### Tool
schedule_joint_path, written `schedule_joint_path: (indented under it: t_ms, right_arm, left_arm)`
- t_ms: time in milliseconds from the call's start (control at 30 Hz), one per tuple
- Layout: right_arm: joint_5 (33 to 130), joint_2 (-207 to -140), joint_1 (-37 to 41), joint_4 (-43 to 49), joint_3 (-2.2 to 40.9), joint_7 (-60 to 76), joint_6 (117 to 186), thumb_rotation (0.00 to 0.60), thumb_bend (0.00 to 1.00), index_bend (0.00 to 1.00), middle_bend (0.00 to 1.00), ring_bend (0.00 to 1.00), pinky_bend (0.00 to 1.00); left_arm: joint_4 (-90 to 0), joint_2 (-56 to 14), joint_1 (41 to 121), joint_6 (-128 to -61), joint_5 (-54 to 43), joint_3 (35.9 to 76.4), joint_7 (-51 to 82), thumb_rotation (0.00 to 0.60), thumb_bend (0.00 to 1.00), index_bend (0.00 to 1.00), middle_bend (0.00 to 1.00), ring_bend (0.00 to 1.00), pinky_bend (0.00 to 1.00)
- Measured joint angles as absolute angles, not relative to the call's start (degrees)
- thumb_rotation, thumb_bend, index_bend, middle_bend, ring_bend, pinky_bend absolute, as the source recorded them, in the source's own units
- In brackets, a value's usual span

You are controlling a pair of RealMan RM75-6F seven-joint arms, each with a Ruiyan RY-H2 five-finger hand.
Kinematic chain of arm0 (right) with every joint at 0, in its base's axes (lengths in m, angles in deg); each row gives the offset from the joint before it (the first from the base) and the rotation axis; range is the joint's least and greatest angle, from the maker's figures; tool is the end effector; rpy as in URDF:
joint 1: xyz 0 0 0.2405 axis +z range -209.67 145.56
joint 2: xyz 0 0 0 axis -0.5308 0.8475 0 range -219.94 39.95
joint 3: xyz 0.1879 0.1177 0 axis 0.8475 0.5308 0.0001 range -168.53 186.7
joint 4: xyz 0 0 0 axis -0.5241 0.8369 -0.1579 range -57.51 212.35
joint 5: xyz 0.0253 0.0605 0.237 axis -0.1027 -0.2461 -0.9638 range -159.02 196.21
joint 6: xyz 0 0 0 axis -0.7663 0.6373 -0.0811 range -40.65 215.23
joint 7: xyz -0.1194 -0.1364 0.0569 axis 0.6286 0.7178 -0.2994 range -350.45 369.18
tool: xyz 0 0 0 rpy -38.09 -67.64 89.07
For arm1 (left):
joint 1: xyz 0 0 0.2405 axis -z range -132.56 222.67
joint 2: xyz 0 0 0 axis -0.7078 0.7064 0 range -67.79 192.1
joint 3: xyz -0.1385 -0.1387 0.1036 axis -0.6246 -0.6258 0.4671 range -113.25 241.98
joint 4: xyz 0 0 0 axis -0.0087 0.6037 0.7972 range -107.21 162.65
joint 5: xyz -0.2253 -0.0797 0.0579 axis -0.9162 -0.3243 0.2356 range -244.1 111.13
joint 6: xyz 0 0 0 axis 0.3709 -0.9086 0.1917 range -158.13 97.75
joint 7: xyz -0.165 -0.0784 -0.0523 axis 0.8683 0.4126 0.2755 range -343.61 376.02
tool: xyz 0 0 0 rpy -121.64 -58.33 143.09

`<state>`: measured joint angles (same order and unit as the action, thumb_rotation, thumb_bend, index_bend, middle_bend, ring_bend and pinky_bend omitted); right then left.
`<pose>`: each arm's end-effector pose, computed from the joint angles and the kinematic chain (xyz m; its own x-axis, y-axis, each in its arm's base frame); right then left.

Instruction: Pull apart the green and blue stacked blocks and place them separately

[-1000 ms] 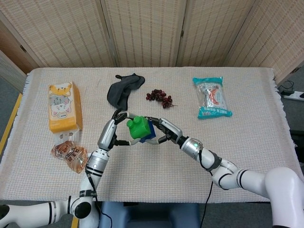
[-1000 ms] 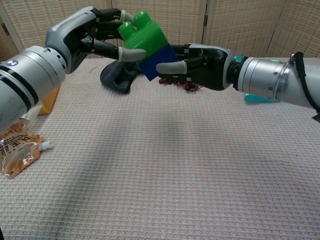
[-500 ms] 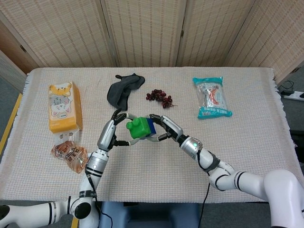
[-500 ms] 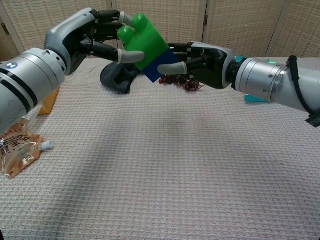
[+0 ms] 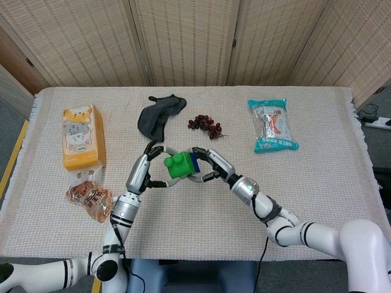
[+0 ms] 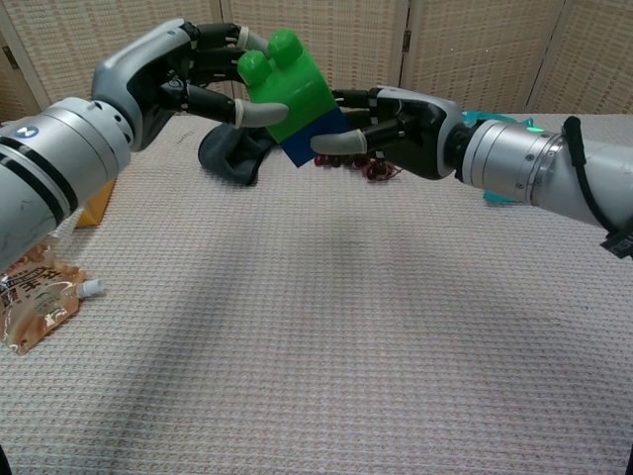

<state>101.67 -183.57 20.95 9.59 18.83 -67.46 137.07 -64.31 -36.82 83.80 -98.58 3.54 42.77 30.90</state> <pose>-0.0562 -0.4048 -0.0879 -0.5772 -0.6635 0.4760 -0.6522 0.0238 -0.7577 -0.0103 0.3562 -0.0332 -0.4728 0.2570 0.8428 0.8020 -0.2708 0.5325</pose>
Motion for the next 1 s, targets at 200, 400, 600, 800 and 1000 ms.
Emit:
schedule_joint_path:
  t_ms: [200,400,600,800,1000]
  right_arm:
    - [101.5,-184.0,20.6,9.8,19.1,-66.3,136.8,0.6,0.33,0.95,0.45,0.35,0.06]
    - [101.8,-184.2,20.3,9.7,19.2,-65.7,136.8,0.6,0.33,0.95,0.45,0.35,0.06]
    - [101.6,-184.3,19.6,10.2,19.1,-65.1,136.6,0.6,0.33,0.95,0.45,0.35,0.06]
    - [101.8,-184.0,18.9,10.4,18.8,-63.6,136.9,0.6,0.33,0.95,0.45,0.35,0.06]
    - [101.6,-182.4,17.2,9.4,18.3,-60.5,138.0,0.6,0.33,0.95,0.45,0.35,0.06]
  left_arm:
    - [-64.3,-37.0,83.7,-99.2,4.0,42.6,31.3,0.6,0.33,0.67,0.81,0.29,0.0]
    - [-64.3,-37.3,83.6,-99.8,4.5,42.6,31.9,0.6,0.33,0.67,0.81,0.3,0.0]
    - [-64.5,-36.9,83.5,-100.2,4.9,42.1,32.6,0.6,0.33,0.67,0.81,0.3,0.0]
    - [-65.0,-35.8,83.5,-100.3,5.0,41.4,32.5,0.6,0.33,0.67,0.81,0.3,0.0]
    - [-65.0,-34.6,83.0,-100.8,5.3,41.6,32.6,0.6,0.33,0.67,0.81,0.3,0.0]
